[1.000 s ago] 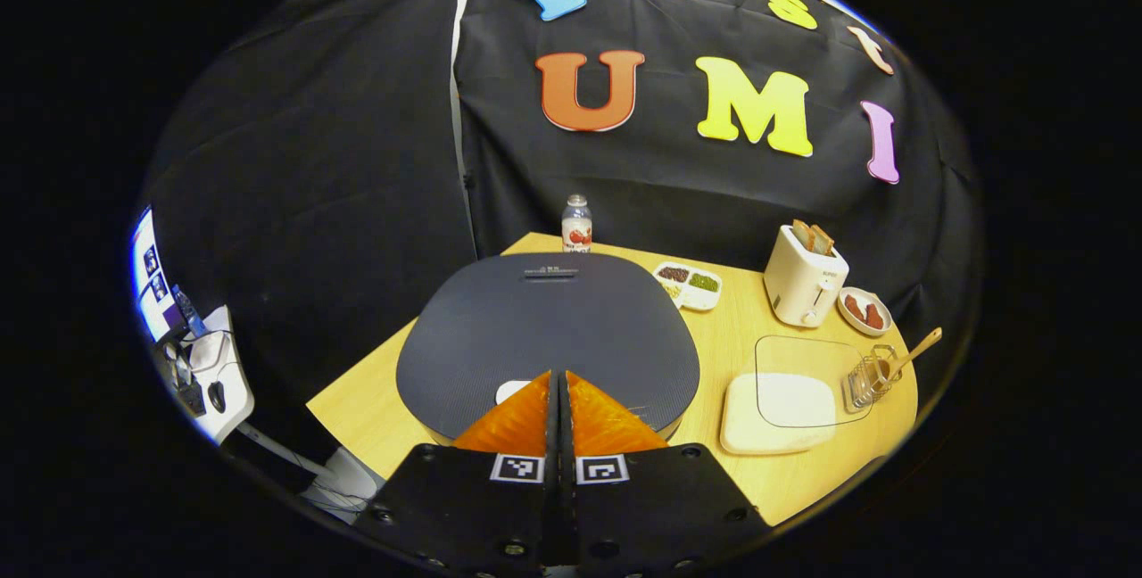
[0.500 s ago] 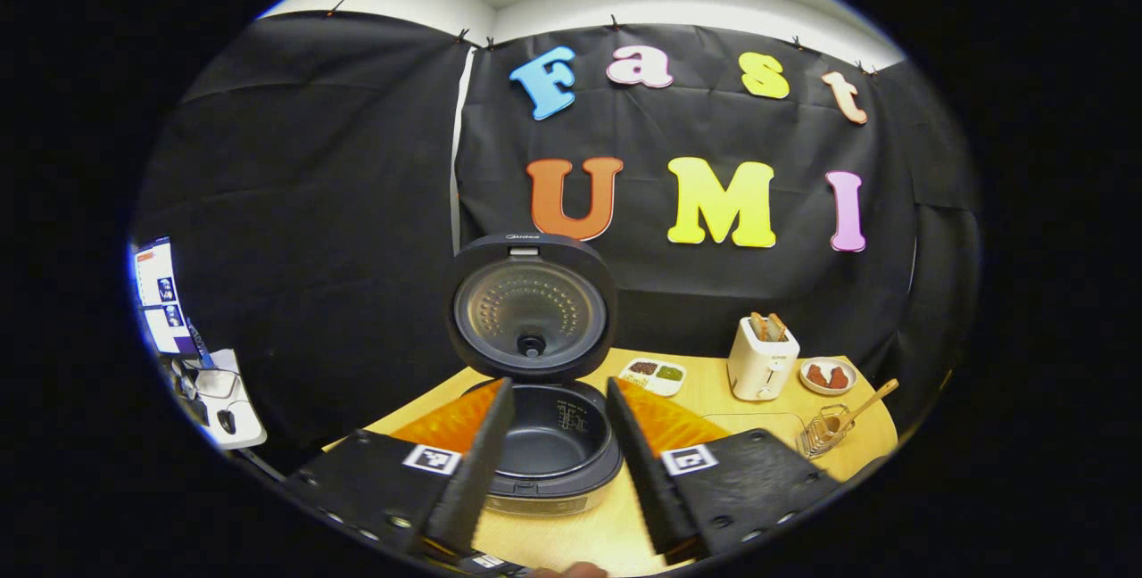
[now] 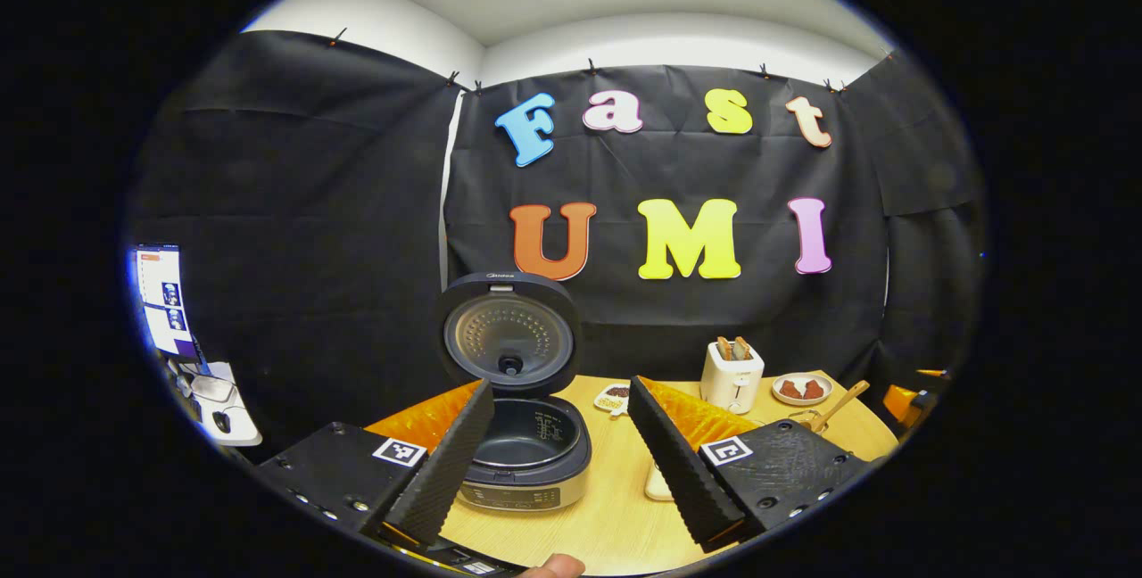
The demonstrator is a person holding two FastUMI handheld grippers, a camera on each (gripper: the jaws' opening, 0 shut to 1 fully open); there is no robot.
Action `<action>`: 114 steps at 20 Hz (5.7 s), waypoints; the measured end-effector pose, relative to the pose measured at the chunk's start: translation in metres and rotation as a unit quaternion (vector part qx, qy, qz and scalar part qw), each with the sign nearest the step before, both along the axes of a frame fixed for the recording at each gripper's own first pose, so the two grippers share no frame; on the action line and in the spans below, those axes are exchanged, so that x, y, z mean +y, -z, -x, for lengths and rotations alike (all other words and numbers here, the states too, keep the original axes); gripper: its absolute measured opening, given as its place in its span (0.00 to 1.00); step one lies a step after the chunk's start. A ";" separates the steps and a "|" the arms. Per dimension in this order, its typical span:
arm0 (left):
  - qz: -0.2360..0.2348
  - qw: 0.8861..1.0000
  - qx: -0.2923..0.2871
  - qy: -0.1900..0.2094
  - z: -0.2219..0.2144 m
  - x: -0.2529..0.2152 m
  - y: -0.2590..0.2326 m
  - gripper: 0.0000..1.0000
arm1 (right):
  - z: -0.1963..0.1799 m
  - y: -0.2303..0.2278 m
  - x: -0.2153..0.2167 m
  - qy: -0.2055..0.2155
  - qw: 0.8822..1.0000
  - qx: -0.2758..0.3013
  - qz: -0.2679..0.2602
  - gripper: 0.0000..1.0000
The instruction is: Close the left gripper, press the button to open the rice cooker; take a wooden spoon from the chopstick holder with the right hand, scoop a spoonful of rice and pour it into the rice cooker, then put the wooden spoon back into the chopstick holder.
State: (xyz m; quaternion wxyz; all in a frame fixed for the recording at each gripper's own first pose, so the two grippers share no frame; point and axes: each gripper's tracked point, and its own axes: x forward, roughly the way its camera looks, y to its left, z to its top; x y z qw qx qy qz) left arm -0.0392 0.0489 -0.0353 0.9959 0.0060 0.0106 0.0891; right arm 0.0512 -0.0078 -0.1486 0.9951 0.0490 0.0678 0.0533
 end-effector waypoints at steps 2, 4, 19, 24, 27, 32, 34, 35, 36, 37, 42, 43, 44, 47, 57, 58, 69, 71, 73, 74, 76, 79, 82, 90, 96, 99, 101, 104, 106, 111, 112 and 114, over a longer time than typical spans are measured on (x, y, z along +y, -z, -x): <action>0.004 1.000 -0.004 0.015 0.010 -0.013 0.007 0.96 | -0.022 0.011 -0.003 0.006 1.000 0.005 0.002 1.00; 0.009 1.000 0.001 0.028 0.018 -0.023 0.016 0.96 | -0.044 0.027 -0.010 0.027 1.000 0.011 0.011 1.00; 0.011 0.997 0.047 0.063 0.041 -0.032 0.072 0.96 | -0.166 0.109 -0.019 0.075 0.994 0.067 -0.035 0.89; 0.005 0.996 0.063 0.058 0.041 -0.028 0.083 0.96 | -0.182 0.113 -0.014 0.055 0.994 0.075 -0.051 0.46; -0.003 0.995 0.072 0.064 0.042 -0.031 0.089 0.96 | -0.178 0.098 -0.006 0.044 0.996 0.058 -0.047 0.26; -0.001 0.995 0.071 0.076 0.047 -0.035 0.089 0.96 | -0.170 0.065 0.008 0.026 0.999 0.023 -0.035 0.12; 0.002 0.995 0.070 0.075 0.049 -0.032 0.090 0.96 | -0.163 0.047 0.008 0.027 0.999 0.005 -0.027 0.11; 0.004 0.995 0.069 0.074 0.050 -0.031 0.090 0.96 | -0.160 0.035 0.008 0.029 0.999 -0.007 -0.022 0.11; 0.005 0.995 0.067 0.073 0.051 -0.029 0.090 0.96 | -0.157 0.023 0.008 0.030 0.999 -0.015 -0.016 0.11; 0.007 0.995 0.066 0.073 0.052 -0.027 0.090 0.96 | -0.152 0.012 0.009 0.030 0.999 -0.027 -0.011 0.11; 0.020 0.995 0.049 0.080 0.058 -0.026 0.083 0.96 | -0.132 -0.024 0.042 -0.001 0.999 -0.050 -0.004 0.11; 0.021 0.995 0.044 0.082 0.059 -0.025 0.081 0.96 | -0.129 -0.028 0.050 -0.008 0.999 -0.052 -0.007 0.11; 0.020 0.996 0.041 0.082 0.061 -0.023 0.079 0.96 | -0.126 -0.032 0.062 -0.018 0.998 -0.053 -0.008 0.11; 0.016 0.996 0.035 0.077 0.065 -0.015 0.077 0.96 | -0.120 -0.035 0.099 -0.052 0.997 -0.050 -0.006 0.11; 0.032 0.996 0.015 0.084 0.072 0.000 0.079 0.96 | -0.136 0.029 0.177 -0.089 0.996 0.012 0.023 0.09; 0.034 0.996 0.014 0.082 0.071 0.002 0.080 0.96 | -0.138 0.038 0.182 -0.090 0.995 0.018 0.030 0.09; 0.039 0.995 0.038 0.078 0.057 0.008 0.105 0.97 | -0.141 0.092 0.206 -0.089 0.994 0.067 -0.013 0.08; 0.035 0.995 0.039 0.080 0.056 0.006 0.105 0.97 | -0.142 0.098 0.208 -0.092 0.991 0.086 -0.048 0.09; 0.031 0.995 0.041 0.080 0.057 0.005 0.107 0.97 | -0.143 0.109 0.210 -0.100 0.984 0.118 -0.090 0.09; 0.029 0.995 0.041 0.080 0.056 0.004 0.106 0.97 | -0.145 0.111 0.210 -0.103 0.979 0.132 -0.114 0.09; 0.028 0.995 0.039 0.082 0.057 0.003 0.103 0.97 | -0.149 0.112 0.204 -0.102 0.969 0.153 -0.162 0.09; 0.020 0.996 0.040 0.080 0.058 0.003 0.101 0.97 | -0.150 0.104 0.201 -0.113 0.954 0.165 -0.223 0.08; 0.016 0.996 0.039 0.077 0.060 0.004 0.097 0.97 | -0.149 0.094 0.187 -0.113 0.935 0.166 -0.292 0.08; 0.011 0.996 0.038 0.076 0.063 0.002 0.091 0.97 | -0.141 0.077 0.144 -0.100 0.858 0.161 -0.478 0.08; 0.003 0.996 0.035 0.081 0.070 -0.002 0.088 0.97 | -0.132 0.057 0.132 -0.128 0.733 0.176 -0.645 0.08; 0.004 0.996 0.037 0.078 0.071 0.000 0.088 0.96 | -0.125 0.049 0.139 -0.140 0.712 0.185 -0.663 0.08; 0.005 0.996 0.036 0.076 0.074 0.004 0.089 0.97 | -0.120 0.043 0.145 -0.144 0.721 0.185 -0.652 0.08; 0.006 0.997 0.034 0.074 0.079 0.011 0.090 0.96 | -0.109 0.023 0.165 -0.162 0.733 0.183 -0.634 0.08; 0.011 0.997 0.034 0.074 0.082 0.017 0.089 0.96 | -0.105 0.013 0.184 -0.176 0.743 0.187 -0.618 0.04; 0.011 0.997 0.035 0.063 0.093 0.039 0.086 0.97 | -0.102 -0.018 0.248 -0.211 0.762 0.196 -0.580 0.08; 0.010 0.998 0.033 0.060 0.095 0.042 0.085 0.97 | -0.102 -0.024 0.265 -0.220 0.766 0.200 -0.570 0.08; 0.013 0.998 0.033 0.055 0.100 0.049 0.085 0.97 | -0.105 -0.034 0.293 -0.231 0.780 0.202 -0.546 0.08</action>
